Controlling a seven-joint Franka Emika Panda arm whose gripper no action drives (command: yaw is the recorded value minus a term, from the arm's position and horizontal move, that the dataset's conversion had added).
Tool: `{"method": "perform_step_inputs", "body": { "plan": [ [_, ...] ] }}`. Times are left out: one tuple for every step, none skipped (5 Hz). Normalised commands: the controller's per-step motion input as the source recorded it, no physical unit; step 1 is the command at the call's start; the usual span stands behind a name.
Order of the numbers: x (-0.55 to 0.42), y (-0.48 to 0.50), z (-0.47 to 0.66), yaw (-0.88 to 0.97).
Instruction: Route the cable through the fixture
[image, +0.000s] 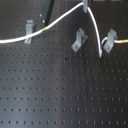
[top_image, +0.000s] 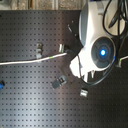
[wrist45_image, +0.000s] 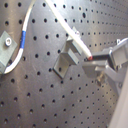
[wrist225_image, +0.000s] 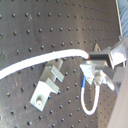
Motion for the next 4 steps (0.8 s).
{"method": "perform_step_inputs", "body": {
  "plan": [
    [-0.247,0.0,0.29,0.0],
    [-0.225,0.12,0.14,0.0],
    [-0.191,0.117,0.21,0.0],
    [-0.371,0.338,0.48,-0.16]
  ]
}}
